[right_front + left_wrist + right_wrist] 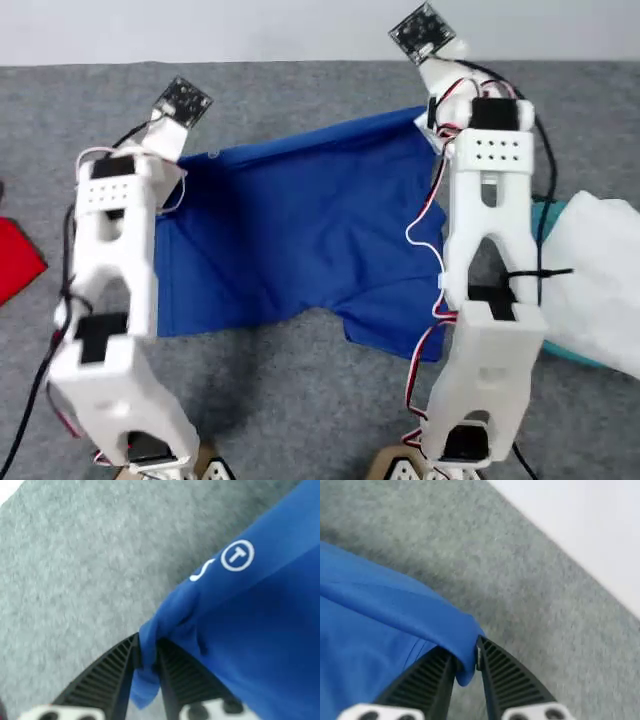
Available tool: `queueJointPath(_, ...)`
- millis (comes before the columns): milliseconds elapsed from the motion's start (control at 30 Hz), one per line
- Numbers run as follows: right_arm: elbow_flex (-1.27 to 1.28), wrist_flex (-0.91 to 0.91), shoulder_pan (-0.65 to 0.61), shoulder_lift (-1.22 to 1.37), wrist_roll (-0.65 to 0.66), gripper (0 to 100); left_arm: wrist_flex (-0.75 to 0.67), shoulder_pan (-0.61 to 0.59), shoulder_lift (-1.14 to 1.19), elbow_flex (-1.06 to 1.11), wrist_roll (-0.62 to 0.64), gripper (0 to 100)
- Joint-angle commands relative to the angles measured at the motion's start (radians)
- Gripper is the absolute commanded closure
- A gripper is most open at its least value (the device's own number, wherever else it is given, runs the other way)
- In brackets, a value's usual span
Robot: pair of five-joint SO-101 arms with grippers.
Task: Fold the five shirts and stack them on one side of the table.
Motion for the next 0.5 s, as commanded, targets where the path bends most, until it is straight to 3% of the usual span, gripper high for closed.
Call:
queueJointPath(0,-0.028,-0.117,0.012,0.004,0.011,98.8,-0.018,-0.002,0.117,-0.231,-0.009,99)
queueJointPath(133,-0.029,-0.2,0.012,0.019,0.011,98.8,0.037,0.005,0.241,-0.429,-0.009,99)
queueJointPath(233,-0.029,-0.205,0.004,0.021,0.011,98.8,0.166,0.014,0.318,-0.57,-0.055,99)
queueJointPath(467,-0.032,0.093,-0.041,0.01,0.104,98.8,0.62,0.037,0.427,-0.819,-0.25,99)
